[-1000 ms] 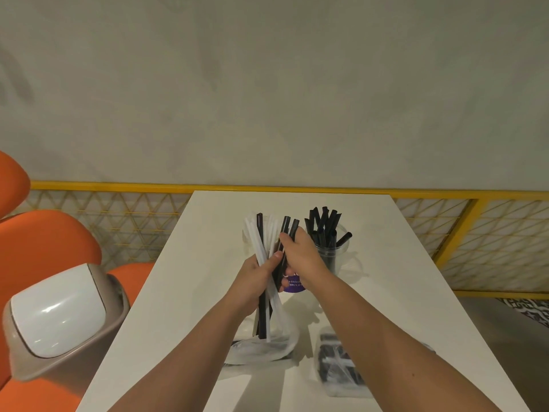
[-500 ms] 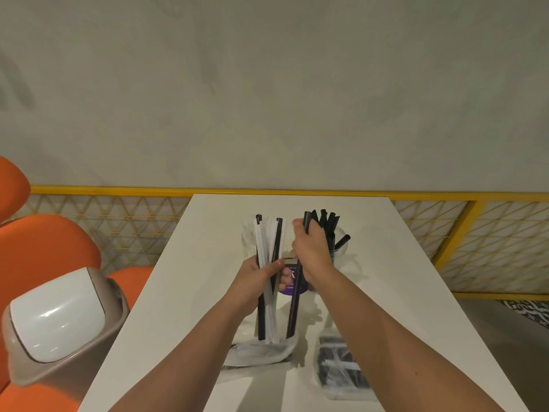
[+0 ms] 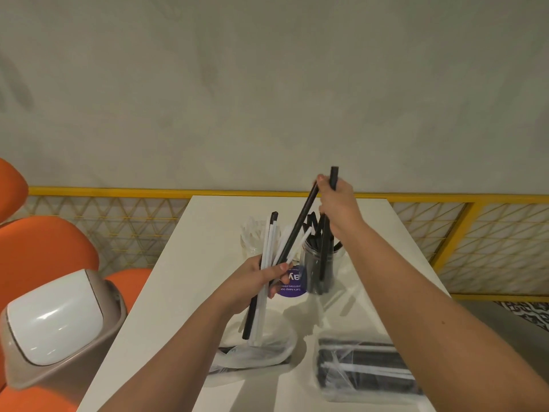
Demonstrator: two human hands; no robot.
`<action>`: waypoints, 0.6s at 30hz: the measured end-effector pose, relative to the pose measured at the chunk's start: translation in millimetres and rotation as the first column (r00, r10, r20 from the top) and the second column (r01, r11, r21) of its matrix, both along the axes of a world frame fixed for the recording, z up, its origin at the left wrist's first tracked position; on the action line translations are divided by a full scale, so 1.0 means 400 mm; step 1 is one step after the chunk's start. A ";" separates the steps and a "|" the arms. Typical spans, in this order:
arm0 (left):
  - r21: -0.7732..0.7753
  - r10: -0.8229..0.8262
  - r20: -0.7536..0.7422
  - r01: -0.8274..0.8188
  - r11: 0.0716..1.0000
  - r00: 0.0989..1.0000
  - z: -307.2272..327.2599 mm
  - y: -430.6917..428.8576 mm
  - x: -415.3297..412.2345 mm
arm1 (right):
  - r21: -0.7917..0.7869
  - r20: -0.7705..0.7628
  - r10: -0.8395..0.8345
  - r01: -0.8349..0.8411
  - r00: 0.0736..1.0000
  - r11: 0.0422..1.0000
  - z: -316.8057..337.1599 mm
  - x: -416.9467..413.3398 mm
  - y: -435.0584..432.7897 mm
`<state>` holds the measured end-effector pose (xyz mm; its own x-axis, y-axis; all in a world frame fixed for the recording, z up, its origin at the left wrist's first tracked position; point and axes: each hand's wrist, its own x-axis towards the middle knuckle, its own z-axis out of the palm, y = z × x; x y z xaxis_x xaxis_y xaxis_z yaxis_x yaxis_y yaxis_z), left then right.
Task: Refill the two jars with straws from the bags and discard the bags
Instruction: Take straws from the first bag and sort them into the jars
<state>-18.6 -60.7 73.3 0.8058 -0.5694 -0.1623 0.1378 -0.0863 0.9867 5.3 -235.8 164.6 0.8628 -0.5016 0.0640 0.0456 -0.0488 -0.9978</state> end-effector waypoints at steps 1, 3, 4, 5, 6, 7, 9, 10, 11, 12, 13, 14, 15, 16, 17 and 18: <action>0.010 0.012 -0.002 -0.012 1.000 1.000 0.000 0.001 0.004 | 0.041 0.054 -0.015 0.013 0.998 0.999 0.022 0.006 -0.010; 0.019 0.034 -0.015 -0.033 0.999 0.999 -0.004 0.007 0.011 | 0.172 0.163 -0.051 0.022 0.985 0.985 0.062 0.014 -0.029; 0.020 0.048 -0.024 -0.047 0.999 0.999 -0.008 0.011 0.014 | 0.218 0.214 -0.075 0.027 0.974 0.976 0.080 0.019 -0.039; 0.021 0.068 -0.031 -0.067 0.998 0.997 -0.012 0.015 0.017 | 0.237 0.264 -0.101 0.037 0.959 0.971 0.096 0.023 -0.049; 0.022 0.091 -0.036 -0.090 0.996 0.995 -0.016 0.019 0.019 | 0.234 0.315 -0.125 0.050 0.941 0.971 0.109 0.026 -0.060; 0.021 0.111 -0.039 -0.110 0.994 0.993 -0.021 0.023 0.020 | 0.212 0.366 -0.145 0.070 0.919 0.975 0.118 0.031 -0.070; 0.009 0.131 -0.051 -0.131 0.991 0.990 -0.026 0.029 0.021 | 0.083 0.454 -0.174 0.153 0.874 0.985 0.122 0.038 -0.086; 0.001 0.136 -0.059 -0.136 0.991 0.989 -0.027 0.030 0.022 | -0.002 0.490 -0.178 0.205 0.853 0.979 0.117 0.042 -0.091; -0.007 0.139 -0.064 -0.139 0.990 0.988 -0.026 0.030 0.023 | -0.076 0.522 -0.170 0.245 0.836 0.967 0.108 0.045 -0.095; -0.009 0.143 -0.066 -0.144 0.989 0.987 -0.025 0.030 0.023 | -0.133 0.545 -0.154 0.267 0.824 0.954 0.098 0.047 -0.095; -0.011 0.149 -0.067 -0.150 0.989 0.987 -0.024 0.030 0.024 | -0.174 0.557 -0.132 0.271 0.820 0.947 0.087 0.049 -0.093; -0.013 0.155 -0.067 -0.156 0.988 0.986 -0.022 0.029 0.025 | -0.210 0.556 -0.108 0.265 0.824 0.941 0.075 0.053 -0.089; -0.017 0.161 -0.070 -0.162 0.987 0.985 -0.019 0.028 0.026 | -0.245 0.545 -0.079 0.249 0.835 0.937 0.063 0.054 -0.084; -0.021 0.165 -0.072 -0.167 0.986 0.984 -0.017 0.027 0.027 | -0.276 0.526 -0.054 0.230 0.849 0.933 0.050 0.055 -0.077; -0.028 0.164 -0.075 -0.167 0.986 0.984 -0.015 0.026 0.027 | -0.296 0.502 -0.034 0.208 0.864 0.932 0.033 0.057 -0.072; -0.035 0.160 -0.078 -0.163 0.986 0.984 -0.013 0.025 0.028 | -0.301 0.480 -0.020 0.186 0.877 0.935 0.014 0.060 -0.068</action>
<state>-7.5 -50.8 68.3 0.8743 -0.4403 -0.2044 0.2198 -0.0163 0.9754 29.1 -263.1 170.3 0.6353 -0.4642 0.6172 0.4724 -0.3987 -0.7861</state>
